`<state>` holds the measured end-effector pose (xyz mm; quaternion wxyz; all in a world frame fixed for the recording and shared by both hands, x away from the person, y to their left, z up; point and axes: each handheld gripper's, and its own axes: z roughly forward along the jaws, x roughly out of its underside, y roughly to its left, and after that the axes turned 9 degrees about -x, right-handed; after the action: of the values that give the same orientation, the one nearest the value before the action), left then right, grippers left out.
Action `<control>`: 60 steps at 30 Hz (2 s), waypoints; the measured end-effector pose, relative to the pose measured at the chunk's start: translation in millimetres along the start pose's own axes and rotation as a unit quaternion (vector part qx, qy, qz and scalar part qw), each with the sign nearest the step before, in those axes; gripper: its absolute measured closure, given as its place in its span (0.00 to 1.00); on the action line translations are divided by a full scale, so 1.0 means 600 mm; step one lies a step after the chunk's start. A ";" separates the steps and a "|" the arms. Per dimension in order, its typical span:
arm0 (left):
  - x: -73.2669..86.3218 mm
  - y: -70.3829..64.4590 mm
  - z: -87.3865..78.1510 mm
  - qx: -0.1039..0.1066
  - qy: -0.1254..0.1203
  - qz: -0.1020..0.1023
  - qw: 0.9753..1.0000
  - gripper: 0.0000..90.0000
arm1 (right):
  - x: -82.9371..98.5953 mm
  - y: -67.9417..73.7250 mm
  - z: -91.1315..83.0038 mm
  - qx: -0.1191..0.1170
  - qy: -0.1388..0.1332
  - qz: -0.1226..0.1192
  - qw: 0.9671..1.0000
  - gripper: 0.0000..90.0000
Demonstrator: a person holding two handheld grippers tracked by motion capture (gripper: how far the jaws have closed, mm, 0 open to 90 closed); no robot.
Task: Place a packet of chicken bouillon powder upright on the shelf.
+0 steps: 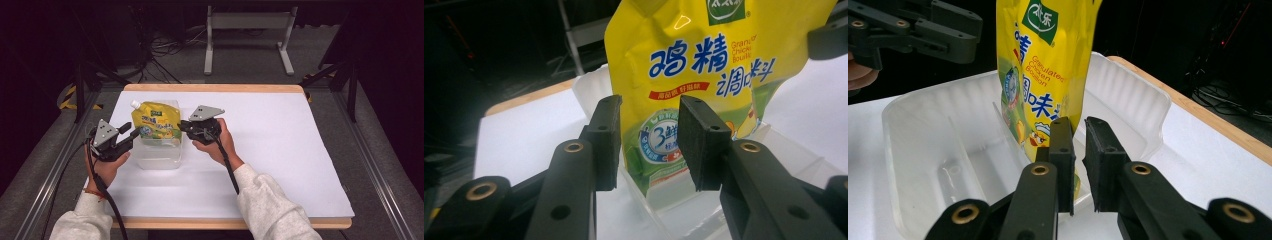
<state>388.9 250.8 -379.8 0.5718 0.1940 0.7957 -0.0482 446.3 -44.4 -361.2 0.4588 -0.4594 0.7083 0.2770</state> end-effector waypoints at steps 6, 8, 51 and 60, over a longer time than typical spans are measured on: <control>0.011 -0.017 -0.012 -0.004 0.008 0.011 1.000 0.66 | 0.004 -0.004 -0.010 0.007 0.005 0.002 1.000 0.91; 0.015 -0.017 -0.016 0.006 0.011 0.008 1.000 0.66 | 0.005 -0.004 -0.013 0.008 0.005 0.002 1.000 0.92; 0.008 -0.153 -0.039 0.088 0.015 0.086 0.992 0.38 | 0.067 -0.029 -0.146 0.071 0.101 -0.026 0.992 0.73; 0.011 -0.178 -0.044 0.115 0.016 0.100 0.988 0.34 | 0.076 -0.029 -0.165 0.078 0.113 -0.032 0.990 0.68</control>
<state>324.7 161.9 -392.2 0.5352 0.3378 0.7702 -0.0786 415.4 -150.6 -359.8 0.4186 -0.4729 0.7601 0.1529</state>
